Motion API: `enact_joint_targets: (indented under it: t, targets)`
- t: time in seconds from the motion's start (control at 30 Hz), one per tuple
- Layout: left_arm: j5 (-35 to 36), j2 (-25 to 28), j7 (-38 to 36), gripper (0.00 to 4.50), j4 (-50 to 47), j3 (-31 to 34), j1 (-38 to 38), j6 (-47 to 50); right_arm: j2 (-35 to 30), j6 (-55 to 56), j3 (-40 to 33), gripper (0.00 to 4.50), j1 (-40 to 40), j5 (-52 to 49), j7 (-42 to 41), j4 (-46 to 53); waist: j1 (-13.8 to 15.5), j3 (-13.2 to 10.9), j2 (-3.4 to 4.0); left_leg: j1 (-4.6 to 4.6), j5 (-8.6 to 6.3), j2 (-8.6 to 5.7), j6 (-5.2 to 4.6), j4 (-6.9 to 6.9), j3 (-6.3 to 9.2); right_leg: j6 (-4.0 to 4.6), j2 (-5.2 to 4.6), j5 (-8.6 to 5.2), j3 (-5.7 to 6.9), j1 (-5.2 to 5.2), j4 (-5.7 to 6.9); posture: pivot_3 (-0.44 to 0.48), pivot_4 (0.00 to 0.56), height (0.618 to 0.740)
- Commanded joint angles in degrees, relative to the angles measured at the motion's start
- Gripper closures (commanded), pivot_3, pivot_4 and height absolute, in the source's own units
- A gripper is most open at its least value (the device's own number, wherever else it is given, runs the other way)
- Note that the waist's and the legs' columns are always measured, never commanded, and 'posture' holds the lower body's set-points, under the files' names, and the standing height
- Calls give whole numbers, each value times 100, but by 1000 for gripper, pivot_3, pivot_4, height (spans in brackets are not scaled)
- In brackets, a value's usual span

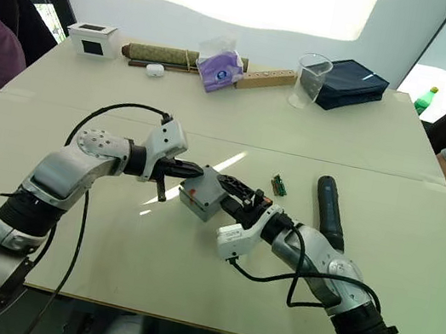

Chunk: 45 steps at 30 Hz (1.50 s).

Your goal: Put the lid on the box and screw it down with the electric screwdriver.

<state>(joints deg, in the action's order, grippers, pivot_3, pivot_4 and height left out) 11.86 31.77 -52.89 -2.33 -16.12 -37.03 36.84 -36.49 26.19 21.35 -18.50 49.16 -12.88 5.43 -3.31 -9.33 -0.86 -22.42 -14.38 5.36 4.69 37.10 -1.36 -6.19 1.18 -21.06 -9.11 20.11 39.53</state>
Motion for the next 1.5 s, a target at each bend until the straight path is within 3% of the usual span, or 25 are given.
enact_joint_targets:
  t: [0.03,0.67,1.03,1.13,1.3,1.33,1.5]
  targets:
    - [-246,90,-15,4500,179,-307,198,191,-50,-101,-111,1464,36,-57,-185,106,0,0,0,0,0,0,-1,0,0,0,0,0,0,0,-1,0,150,739]
    - [-441,-6,26,4500,286,-366,173,164,-216,-685,-218,1464,189,-475,-1575,647,73,1,-1,0,-4,0,-6,-1,-4,0,-1,0,-3,-5,-16,0,150,739]
    - [-397,-44,72,4500,243,-239,163,170,-353,-831,-670,1464,700,-785,-1600,1237,81,1,-2,-1,-6,0,-8,-6,-5,0,-1,0,-4,-6,-24,0,150,739]
    - [-361,-58,57,4500,220,-198,150,158,-365,-861,-797,2203,911,-844,-1605,1395,79,0,-3,-1,-6,0,-8,-7,-5,0,-1,0,-4,-6,-27,0,150,739]
    - [-306,-100,45,4500,181,-124,99,151,21,-1340,-945,4276,1312,-1483,-1770,1619,79,-1,-6,-1,-6,0,-8,-8,-5,0,-1,0,-4,-6,-27,0,150,739]
    - [-300,-110,46,4500,178,-113,83,150,151,-1516,-953,4456,1382,-1662,-1835,1664,79,-1,-6,-1,-6,0,-8,-8,-5,0,-1,0,-4,-6,-27,0,150,739]
    - [-286,-122,24,4500,146,-76,57,181,309,-1674,-753,4456,1448,-1552,-1960,1644,80,-4,-8,-2,-6,0,-8,-8,-6,0,-1,0,-5,-5,-28,0,150,739]
